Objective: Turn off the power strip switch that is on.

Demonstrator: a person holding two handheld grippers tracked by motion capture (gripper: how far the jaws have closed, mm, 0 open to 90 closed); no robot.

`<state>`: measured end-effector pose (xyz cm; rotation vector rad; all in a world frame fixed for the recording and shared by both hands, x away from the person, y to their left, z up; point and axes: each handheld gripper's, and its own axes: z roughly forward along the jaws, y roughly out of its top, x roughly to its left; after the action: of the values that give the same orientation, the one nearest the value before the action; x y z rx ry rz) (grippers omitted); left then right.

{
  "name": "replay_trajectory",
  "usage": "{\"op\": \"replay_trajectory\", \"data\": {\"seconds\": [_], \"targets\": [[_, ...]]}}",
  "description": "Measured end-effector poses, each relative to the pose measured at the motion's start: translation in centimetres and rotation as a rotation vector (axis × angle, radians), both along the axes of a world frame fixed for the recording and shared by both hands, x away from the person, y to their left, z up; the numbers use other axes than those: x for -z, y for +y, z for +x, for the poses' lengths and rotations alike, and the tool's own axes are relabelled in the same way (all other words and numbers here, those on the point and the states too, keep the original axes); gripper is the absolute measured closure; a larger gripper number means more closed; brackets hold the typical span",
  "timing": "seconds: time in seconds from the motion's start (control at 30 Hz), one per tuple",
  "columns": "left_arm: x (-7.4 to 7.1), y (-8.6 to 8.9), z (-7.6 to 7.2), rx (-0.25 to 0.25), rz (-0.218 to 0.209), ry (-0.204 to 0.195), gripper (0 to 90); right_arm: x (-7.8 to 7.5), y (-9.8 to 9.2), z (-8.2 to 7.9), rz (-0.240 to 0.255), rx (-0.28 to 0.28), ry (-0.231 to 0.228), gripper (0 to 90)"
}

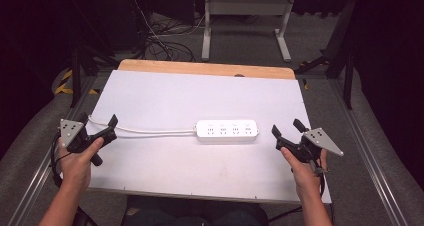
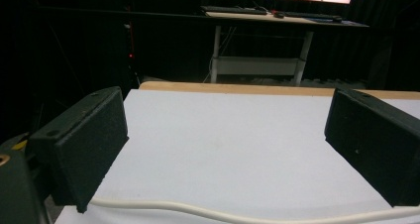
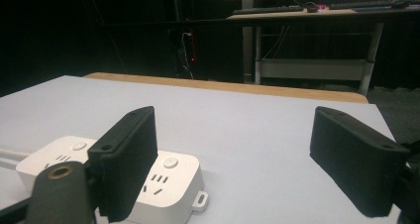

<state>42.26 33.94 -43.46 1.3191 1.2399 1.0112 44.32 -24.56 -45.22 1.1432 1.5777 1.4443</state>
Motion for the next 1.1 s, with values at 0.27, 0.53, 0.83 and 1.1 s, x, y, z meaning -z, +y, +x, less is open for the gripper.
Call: {"op": "replay_trajectory", "data": {"seconds": [0.27,0.53,0.83,1.1], "targets": [[0.0,-0.1,0.3,0.002,-0.006,0.0,3.8,0.0,-0.1,-0.1,-0.019,-0.019,0.003,32.2],[0.0,-0.1,0.3,0.01,-0.004,-0.002,3.9,-0.5,0.0,-0.8,-0.049,-0.061,-0.038,70.8],[0.0,-0.2,0.4,0.013,-0.01,0.001,4.1,-2.4,0.2,-0.8,-0.077,-0.115,0.018,90.0],[0.0,0.0,0.4,0.01,-0.022,0.001,4.3,-4.0,0.6,-0.3,-0.078,-0.162,0.068,90.0]]}}
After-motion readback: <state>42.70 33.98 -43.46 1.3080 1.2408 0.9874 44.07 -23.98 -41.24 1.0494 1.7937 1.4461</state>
